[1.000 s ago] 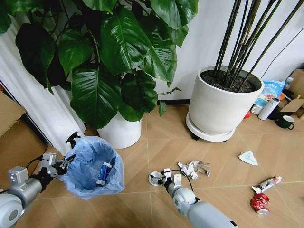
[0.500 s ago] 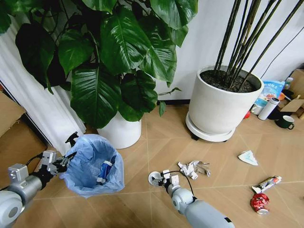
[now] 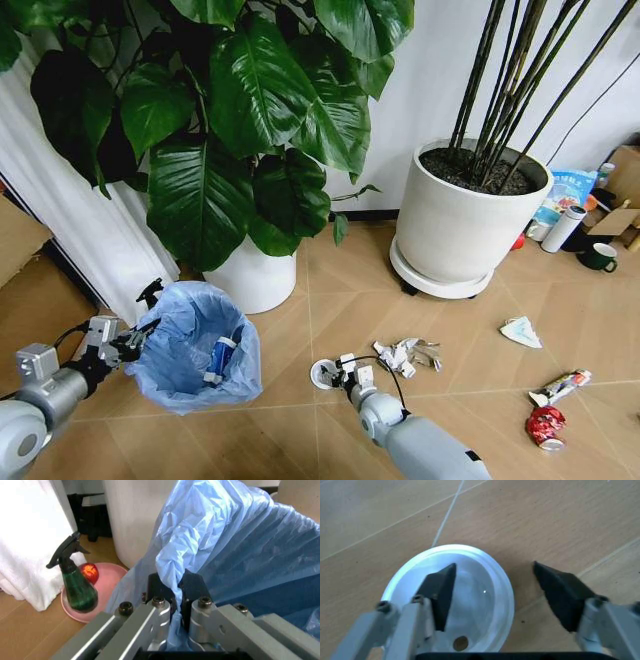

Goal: Pick up the trash bin and place the garbage on the floor into it.

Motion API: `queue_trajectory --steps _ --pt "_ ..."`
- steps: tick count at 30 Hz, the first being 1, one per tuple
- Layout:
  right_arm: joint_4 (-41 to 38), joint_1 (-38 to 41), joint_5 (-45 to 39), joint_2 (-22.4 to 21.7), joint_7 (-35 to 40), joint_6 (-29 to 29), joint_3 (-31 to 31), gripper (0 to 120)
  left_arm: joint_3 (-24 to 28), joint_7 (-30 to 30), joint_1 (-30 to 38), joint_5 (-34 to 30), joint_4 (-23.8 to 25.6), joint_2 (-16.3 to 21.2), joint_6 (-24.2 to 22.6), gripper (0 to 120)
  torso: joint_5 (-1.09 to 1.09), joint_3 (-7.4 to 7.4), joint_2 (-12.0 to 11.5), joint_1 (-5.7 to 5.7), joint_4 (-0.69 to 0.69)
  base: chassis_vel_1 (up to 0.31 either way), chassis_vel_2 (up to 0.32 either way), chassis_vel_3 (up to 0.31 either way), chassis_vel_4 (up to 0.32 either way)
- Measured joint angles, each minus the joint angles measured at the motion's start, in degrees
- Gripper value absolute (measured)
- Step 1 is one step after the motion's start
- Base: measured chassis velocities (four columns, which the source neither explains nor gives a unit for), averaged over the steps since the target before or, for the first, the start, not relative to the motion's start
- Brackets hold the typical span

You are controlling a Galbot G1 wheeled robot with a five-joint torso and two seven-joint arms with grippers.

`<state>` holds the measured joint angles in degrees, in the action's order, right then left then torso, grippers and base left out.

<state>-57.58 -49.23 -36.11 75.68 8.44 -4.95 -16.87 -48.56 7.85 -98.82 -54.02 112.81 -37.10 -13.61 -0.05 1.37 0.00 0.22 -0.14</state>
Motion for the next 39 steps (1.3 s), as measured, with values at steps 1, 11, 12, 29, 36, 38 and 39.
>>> queue_trajectory --steps 1,11,12,29,36,38,39 --pt "-0.14 -0.08 -0.01 -0.07 0.00 -0.01 -0.08 53 0.00 0.00 0.07 -0.01 0.00 0.01 0.00 0 0.01 0.00 0.00 0.00 0.00 0.000 0.000 0.000 0.000" --pt "-1.77 -1.24 -0.34 -1.18 -0.04 -0.23 -0.42 18 0.15 -0.05 0.43 -0.03 0.32 -0.23 0.02 0 0.02 0.00 0.00 0.00 0.01 0.000 0.000 0.000 0.000" --pt "-1.96 -1.40 -0.37 -1.24 -0.04 -0.26 -0.37 12 0.15 -0.05 0.43 -0.02 0.35 -0.28 0.01 0 0.03 0.01 0.00 0.00 0.01 0.000 0.000 0.000 0.000" --pt "-8.47 -2.81 -0.89 -3.72 1.28 -1.09 1.94 0 0.51 -0.05 0.54 0.44 0.62 -0.67 0.06 0 0.01 0.02 -0.01 0.01 0.01 0.000 0.000 0.000 0.000" --pt "-13.22 -3.83 -1.01 -6.26 1.55 -1.05 3.62 0 0.99 0.25 0.92 0.47 -0.07 -0.46 0.13 0 0.01 0.01 -0.01 0.01 0.02 0.000 0.000 0.000 0.000" --pt "-14.17 -4.13 -1.01 -6.83 1.55 -1.02 4.10 0 1.11 0.36 0.95 0.51 -0.18 -0.35 0.15 0 0.01 0.01 -0.01 0.01 0.02 0.000 0.000 0.000 0.000" --pt "-15.79 -4.69 -0.96 -7.95 1.54 -0.89 5.10 0 1.44 0.59 1.08 0.58 -0.43 -0.07 0.19 0 0.02 0.01 -0.01 0.01 0.02 0.000 0.000 0.000 0.000"
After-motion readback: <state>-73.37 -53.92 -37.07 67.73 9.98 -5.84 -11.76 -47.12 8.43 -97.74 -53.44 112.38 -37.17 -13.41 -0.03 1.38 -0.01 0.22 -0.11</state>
